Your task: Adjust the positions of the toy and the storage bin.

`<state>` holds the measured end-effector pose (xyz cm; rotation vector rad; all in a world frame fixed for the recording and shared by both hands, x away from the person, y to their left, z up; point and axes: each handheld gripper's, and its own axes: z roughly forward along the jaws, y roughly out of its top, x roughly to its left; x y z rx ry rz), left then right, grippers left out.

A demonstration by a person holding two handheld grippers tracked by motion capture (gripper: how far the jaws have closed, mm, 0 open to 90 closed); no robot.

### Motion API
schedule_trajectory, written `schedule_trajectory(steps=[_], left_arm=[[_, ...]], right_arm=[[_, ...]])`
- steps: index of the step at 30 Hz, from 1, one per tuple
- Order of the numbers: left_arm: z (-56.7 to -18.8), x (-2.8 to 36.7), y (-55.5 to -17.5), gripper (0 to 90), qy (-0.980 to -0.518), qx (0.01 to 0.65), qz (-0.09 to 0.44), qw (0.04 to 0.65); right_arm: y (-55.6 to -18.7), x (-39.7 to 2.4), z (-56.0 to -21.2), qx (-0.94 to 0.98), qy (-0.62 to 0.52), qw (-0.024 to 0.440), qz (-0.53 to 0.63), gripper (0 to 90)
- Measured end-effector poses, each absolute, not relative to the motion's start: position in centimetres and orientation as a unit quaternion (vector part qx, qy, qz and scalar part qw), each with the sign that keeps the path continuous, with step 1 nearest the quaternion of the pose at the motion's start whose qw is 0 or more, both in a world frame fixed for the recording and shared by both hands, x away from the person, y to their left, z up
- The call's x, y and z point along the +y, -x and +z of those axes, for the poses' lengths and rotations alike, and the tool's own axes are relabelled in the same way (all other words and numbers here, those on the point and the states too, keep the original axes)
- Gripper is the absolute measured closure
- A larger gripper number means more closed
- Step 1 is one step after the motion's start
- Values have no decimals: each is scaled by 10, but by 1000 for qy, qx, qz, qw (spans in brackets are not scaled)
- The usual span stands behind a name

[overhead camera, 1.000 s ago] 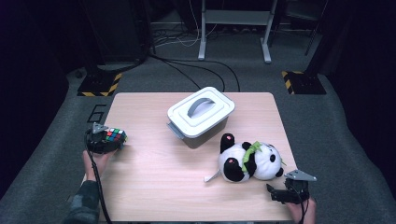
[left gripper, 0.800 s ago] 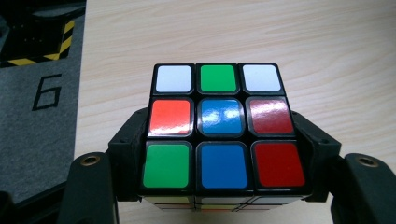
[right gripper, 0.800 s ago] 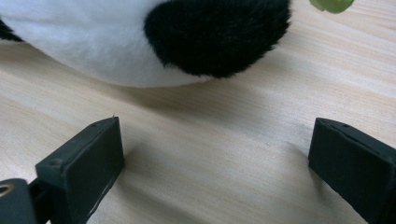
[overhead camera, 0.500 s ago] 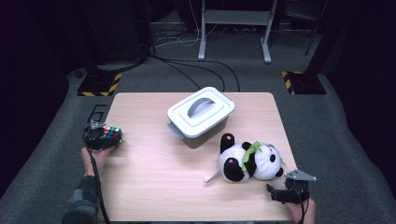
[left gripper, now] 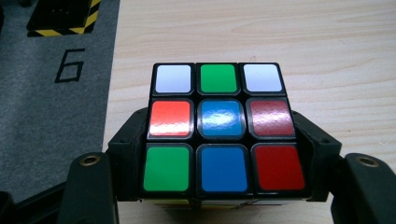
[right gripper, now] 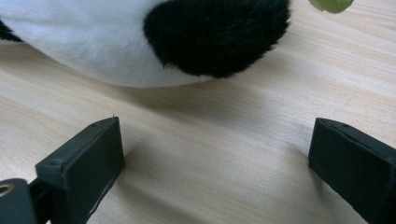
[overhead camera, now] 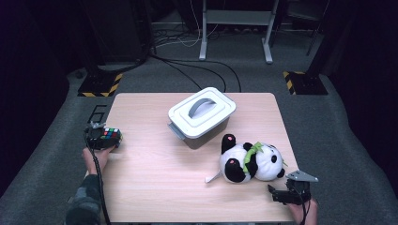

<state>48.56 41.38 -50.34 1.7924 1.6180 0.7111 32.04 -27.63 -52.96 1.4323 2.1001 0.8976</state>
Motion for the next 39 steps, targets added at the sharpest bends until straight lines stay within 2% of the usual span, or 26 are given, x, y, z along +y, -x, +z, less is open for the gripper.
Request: schedule_trajectory(steps=[4,7,8,9,18,26,39], left_arm=[[-503,414,-485,334,-678,613,268,305],[-502,414,-484,236,-676,616,265,307],[-502,415,-483,236,-674,616,264,312],[-499,415,-479,176,-672,615,263,317],[-486,406,-458,78,-688,594,255,330],[-475,387,-429,56,-702,564,261,349],[-474,371,-407,15,-714,546,269,347]], right_arm=[[-320,-276,-530,760,-518,221,325,25],[-320,-276,-530,760,-518,221,325,25],[-320,-276,-530,760,-518,221,325,25],[-320,-276,-530,760,-518,221,325,25],[-320,-276,-530,760,-518,221,325,25],[-320,-276,-530,760,-518,221,325,25],[-320,-276,-530,760,-518,221,325,25]])
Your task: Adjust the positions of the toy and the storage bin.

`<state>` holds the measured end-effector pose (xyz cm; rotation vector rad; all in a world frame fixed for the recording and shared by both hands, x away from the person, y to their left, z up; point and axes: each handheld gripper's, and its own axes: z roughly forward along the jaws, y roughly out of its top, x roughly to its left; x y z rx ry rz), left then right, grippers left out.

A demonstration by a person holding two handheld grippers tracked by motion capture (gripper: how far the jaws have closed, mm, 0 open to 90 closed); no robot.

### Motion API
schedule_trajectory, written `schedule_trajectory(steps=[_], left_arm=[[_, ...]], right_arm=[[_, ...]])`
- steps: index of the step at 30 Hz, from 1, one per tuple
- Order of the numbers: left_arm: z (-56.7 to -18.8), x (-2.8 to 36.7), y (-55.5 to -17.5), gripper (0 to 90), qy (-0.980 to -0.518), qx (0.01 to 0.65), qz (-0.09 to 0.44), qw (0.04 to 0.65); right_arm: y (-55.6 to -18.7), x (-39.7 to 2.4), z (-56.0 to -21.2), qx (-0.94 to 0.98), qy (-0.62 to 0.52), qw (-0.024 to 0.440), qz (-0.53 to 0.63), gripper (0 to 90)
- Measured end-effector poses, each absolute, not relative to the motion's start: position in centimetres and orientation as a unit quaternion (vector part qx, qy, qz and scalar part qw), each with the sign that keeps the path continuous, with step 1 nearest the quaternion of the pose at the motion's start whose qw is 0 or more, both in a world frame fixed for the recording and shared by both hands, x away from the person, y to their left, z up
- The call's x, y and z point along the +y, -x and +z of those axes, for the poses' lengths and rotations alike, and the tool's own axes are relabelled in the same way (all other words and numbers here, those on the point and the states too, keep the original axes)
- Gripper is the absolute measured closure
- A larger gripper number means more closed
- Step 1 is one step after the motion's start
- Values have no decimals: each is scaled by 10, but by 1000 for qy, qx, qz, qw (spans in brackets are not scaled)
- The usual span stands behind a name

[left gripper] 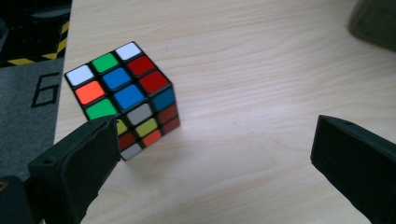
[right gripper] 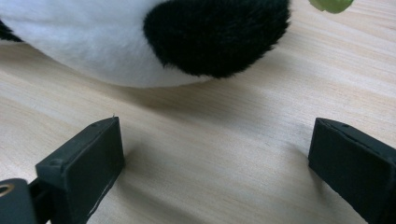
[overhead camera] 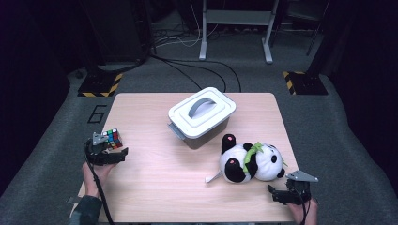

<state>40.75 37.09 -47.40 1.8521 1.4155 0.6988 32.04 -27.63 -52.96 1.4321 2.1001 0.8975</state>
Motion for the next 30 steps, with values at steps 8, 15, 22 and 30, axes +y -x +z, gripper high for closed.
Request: schedule_trajectory(steps=[8,15,22,30], left_arm=[[-472,346,-390,15,-732,518,257,360],[-480,311,-376,12,-763,484,224,365],[-489,276,-367,4,-796,442,193,365],[-488,240,-361,2,-822,390,171,378]], right_arm=[[-320,-276,-530,760,-518,221,325,25],[-320,-276,-530,760,-518,221,325,25],[-320,-276,-530,760,-518,221,325,25],[-320,-276,-530,760,-518,221,325,25]])
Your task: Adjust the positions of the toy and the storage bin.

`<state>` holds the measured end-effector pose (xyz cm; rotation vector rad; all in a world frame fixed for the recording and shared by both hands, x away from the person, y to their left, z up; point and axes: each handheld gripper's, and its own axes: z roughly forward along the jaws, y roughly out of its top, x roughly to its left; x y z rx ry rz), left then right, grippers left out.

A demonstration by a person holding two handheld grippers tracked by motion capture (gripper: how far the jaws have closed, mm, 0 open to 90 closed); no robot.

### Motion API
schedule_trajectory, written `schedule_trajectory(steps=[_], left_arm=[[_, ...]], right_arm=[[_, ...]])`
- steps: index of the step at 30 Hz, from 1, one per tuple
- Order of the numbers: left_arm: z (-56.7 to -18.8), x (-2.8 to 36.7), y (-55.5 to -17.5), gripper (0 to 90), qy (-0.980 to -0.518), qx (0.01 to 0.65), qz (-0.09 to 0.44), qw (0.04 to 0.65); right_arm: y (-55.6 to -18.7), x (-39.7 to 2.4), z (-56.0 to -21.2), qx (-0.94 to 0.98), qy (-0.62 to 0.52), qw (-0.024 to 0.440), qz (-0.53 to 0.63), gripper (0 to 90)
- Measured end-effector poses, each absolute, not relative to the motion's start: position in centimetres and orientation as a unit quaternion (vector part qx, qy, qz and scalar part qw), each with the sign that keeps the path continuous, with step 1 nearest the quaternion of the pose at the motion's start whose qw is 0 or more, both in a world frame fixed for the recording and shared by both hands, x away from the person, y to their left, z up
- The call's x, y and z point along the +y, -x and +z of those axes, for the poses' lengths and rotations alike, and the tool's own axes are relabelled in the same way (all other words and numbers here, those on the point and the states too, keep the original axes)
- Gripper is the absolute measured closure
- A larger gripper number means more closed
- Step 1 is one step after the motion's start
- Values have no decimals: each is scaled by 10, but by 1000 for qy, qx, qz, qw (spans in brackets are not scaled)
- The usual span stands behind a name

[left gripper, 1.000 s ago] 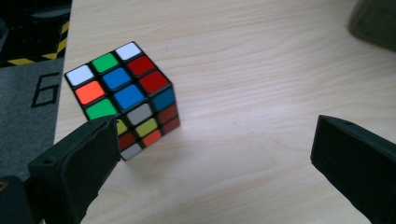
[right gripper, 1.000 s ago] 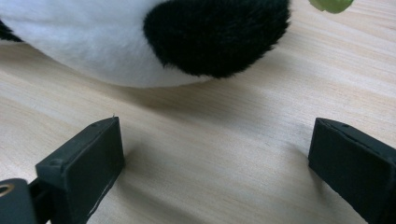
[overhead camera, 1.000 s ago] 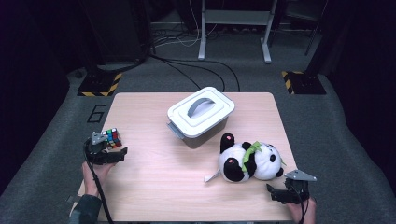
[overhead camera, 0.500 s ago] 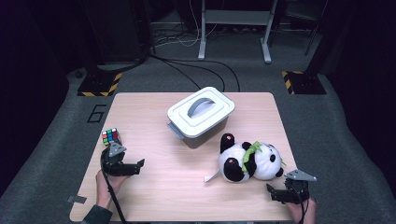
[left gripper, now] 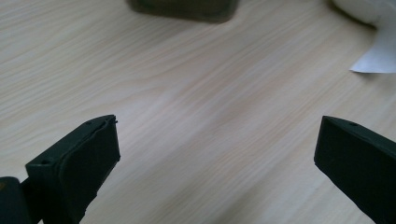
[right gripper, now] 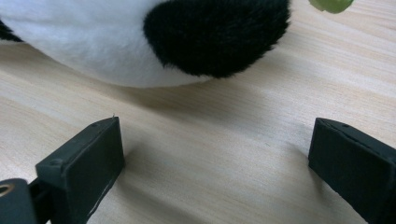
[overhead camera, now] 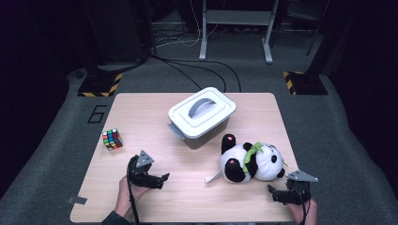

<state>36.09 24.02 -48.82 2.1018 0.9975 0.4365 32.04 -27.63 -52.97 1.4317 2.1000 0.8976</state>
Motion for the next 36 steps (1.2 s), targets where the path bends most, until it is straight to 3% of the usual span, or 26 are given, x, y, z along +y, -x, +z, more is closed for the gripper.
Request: schedule_trajectory(steps=[24,36], left_arm=[[-499,139,-363,0,-879,259,94,389],[-500,100,-373,31,-887,237,75,390]], right_arm=[[-320,-276,-530,760,-518,221,325,25],[-320,-277,-530,760,-517,221,326,28]])
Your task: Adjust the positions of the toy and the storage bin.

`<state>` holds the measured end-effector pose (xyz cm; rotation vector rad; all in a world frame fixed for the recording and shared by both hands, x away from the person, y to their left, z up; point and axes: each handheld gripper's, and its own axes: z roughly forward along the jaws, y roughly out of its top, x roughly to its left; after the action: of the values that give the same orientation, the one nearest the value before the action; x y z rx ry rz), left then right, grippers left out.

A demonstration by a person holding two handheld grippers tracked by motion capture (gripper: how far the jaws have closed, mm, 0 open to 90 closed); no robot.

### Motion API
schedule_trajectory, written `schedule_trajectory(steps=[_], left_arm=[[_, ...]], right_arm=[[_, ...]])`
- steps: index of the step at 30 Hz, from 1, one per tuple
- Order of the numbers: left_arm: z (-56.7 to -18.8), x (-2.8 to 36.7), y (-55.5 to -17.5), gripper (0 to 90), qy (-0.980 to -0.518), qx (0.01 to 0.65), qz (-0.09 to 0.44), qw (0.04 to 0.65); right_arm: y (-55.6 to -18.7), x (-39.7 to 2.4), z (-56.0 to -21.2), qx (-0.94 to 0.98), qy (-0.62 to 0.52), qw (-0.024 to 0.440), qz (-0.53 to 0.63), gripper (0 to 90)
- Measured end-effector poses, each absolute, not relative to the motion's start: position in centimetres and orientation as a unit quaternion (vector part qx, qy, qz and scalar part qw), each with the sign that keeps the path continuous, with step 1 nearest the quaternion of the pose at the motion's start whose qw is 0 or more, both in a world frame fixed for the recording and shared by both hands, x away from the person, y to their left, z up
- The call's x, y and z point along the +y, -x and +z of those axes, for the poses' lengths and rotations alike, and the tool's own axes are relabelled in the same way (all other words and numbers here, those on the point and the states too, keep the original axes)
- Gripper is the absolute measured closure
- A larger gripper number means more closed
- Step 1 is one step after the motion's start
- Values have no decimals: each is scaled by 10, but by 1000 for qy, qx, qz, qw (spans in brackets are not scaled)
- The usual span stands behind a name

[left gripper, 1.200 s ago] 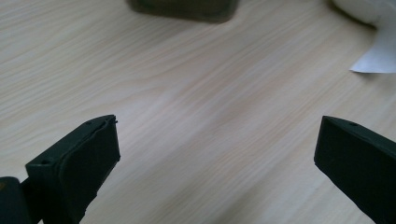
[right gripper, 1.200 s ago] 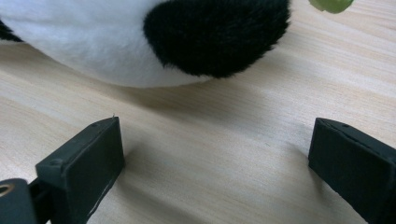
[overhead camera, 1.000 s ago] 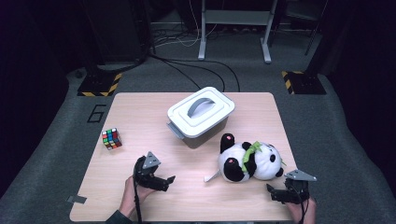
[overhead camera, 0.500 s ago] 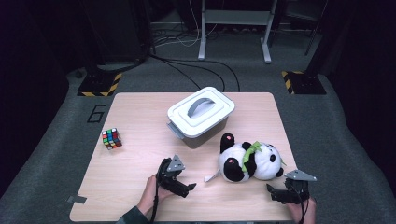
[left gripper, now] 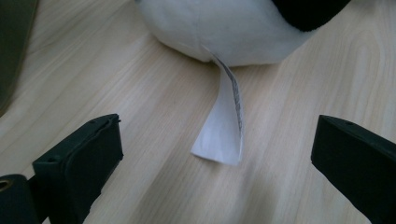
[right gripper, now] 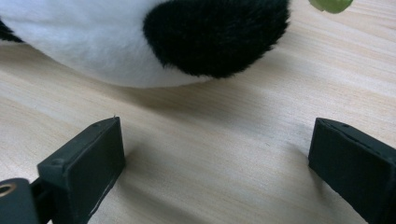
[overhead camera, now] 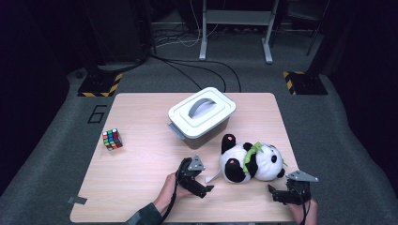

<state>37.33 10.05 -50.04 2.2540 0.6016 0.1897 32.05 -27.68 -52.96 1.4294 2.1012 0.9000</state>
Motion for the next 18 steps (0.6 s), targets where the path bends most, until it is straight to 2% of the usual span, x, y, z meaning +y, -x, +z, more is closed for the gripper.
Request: schedule_trajectory(steps=[2,5,7,8,10,12,13,15,18], left_arm=[[-501,96,-376,46,-888,234,72,389],[-504,89,-377,217,-891,230,71,386],[-506,83,-376,245,-895,227,72,377],[-507,82,-376,307,-895,226,71,378],[-509,80,-375,365,-897,224,73,375],[-509,80,-375,462,-896,228,78,373],[-510,79,-374,584,-895,235,87,369],[-513,79,-373,676,-891,239,86,376],[-515,79,-371,767,-893,237,88,372]], right_arm=[[-321,-277,-530,760,-517,221,326,28],[-320,-277,-530,760,-517,221,326,28],[-320,-277,-530,760,-517,221,326,29],[-321,-277,-530,760,-517,221,326,29],[-320,-277,-530,760,-517,221,326,29],[-321,-277,-530,760,-517,221,326,29],[-320,-277,-530,760,-517,221,326,29],[-320,-277,-530,760,-517,221,326,29],[-320,-277,-530,760,-517,221,326,29]])
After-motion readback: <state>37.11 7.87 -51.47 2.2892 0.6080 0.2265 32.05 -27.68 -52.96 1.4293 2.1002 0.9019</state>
